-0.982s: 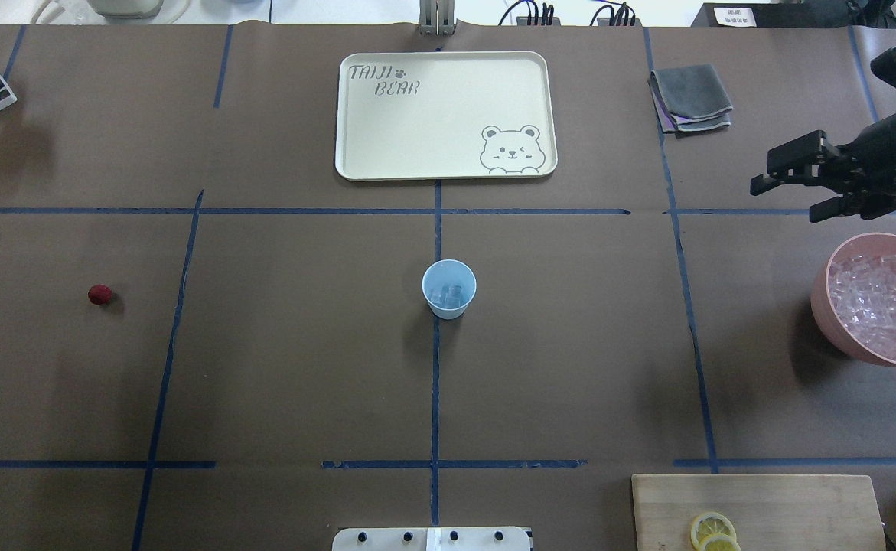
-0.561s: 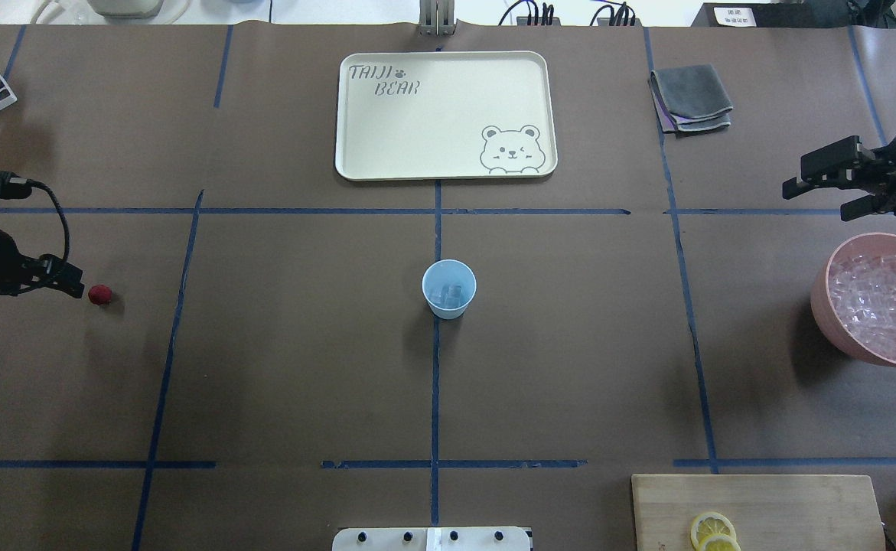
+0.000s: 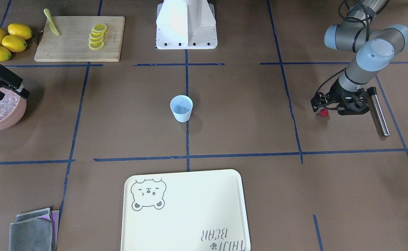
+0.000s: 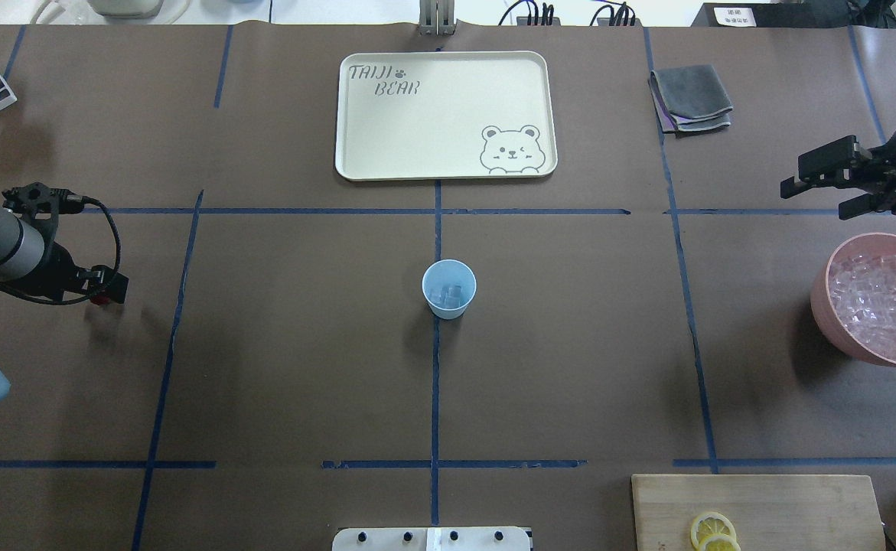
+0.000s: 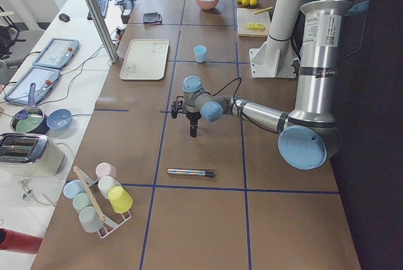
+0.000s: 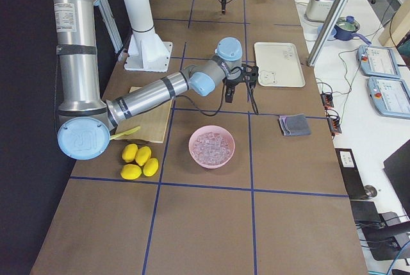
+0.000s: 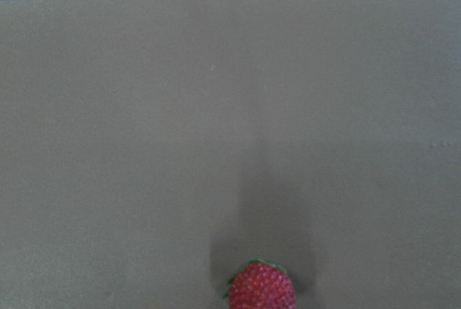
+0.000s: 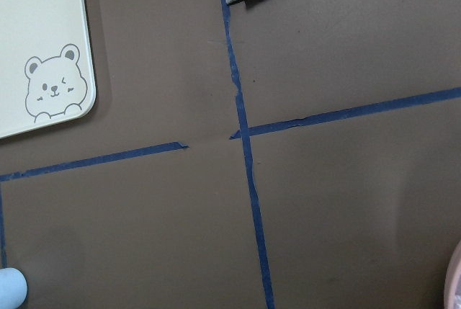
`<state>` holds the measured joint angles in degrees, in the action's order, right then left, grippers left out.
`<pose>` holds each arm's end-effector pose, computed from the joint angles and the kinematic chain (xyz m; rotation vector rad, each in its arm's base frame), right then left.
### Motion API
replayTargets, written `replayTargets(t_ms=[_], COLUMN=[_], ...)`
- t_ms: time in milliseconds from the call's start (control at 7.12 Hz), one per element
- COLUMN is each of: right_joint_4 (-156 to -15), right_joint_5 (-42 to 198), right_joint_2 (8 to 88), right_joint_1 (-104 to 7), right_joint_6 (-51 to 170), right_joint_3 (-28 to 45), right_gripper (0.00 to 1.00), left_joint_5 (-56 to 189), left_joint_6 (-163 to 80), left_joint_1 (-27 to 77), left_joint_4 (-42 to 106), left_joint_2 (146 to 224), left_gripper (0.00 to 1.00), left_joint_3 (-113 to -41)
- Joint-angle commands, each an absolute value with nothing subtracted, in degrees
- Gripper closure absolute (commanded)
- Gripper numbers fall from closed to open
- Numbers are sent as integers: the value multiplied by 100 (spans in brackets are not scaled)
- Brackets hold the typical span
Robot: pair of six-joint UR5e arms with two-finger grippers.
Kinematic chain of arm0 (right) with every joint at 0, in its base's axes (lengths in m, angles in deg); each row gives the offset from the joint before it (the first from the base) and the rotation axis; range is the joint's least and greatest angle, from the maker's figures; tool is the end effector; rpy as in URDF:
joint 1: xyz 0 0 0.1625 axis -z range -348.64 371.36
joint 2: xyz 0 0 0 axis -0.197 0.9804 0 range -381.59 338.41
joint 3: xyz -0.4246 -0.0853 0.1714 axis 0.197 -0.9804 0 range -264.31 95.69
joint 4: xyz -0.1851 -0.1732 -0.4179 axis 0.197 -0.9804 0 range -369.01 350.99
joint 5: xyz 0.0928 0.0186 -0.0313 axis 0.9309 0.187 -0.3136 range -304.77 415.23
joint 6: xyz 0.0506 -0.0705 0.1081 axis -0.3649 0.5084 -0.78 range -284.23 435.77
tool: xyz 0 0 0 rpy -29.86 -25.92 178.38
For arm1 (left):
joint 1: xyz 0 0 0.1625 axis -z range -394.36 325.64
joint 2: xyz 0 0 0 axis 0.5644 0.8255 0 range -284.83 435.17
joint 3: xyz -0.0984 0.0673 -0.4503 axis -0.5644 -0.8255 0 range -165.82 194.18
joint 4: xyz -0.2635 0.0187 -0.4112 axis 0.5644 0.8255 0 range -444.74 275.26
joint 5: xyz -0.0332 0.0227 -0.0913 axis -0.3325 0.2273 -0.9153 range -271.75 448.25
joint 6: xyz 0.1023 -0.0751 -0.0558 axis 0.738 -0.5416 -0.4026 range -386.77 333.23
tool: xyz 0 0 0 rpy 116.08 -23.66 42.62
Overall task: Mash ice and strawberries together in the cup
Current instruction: 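Reach the left gripper down to the red strawberry and grasp it, then carry the strawberry over the blue cup and open the left gripper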
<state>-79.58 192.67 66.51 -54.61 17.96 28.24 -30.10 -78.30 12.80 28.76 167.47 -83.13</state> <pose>-0.2078 -0.5428 0.4319 0.0295 -1.0634 0.2163 0.3806 -0.5096 0.5971 0.0320 0.7413 -0.0018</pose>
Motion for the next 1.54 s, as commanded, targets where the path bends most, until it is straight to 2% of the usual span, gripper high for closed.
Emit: replayTargets(t_ms=[0, 421, 561, 982, 1123, 1404], right_joint_4=[-7958, -7958, -7958, -7949, -7949, -7941], right_joint_5=[19260, 19251, 19251, 19251, 19251, 19251], right_joint_2=[6656, 6656, 6656, 6656, 6656, 6656], right_joint_1=[-5456, -5456, -5447, -5456, -5456, -5456], right_joint_6=[1793, 1793, 1793, 1793, 1793, 1793], right_joint_3=[2828, 2802, 2802, 2810, 2802, 2810], right_gripper=[0, 0, 0, 0, 0, 0], left_joint_5=[-2979, -2979, -2979, -2979, -2979, -2979], left_joint_6=[-7836, -7827, -7827, -7836, -7827, -7871], left_joint_1=[1249, 1231, 1231, 1231, 1231, 1249], left_joint_4=[2907, 2916, 2916, 2916, 2916, 2943], left_joint_2=[16797, 16850, 16868, 16877, 16877, 17043], left_gripper=[2, 3, 7, 71, 97, 100], left_joint_3=[-8277, -8137, -8136, -8180, -8189, -8556])
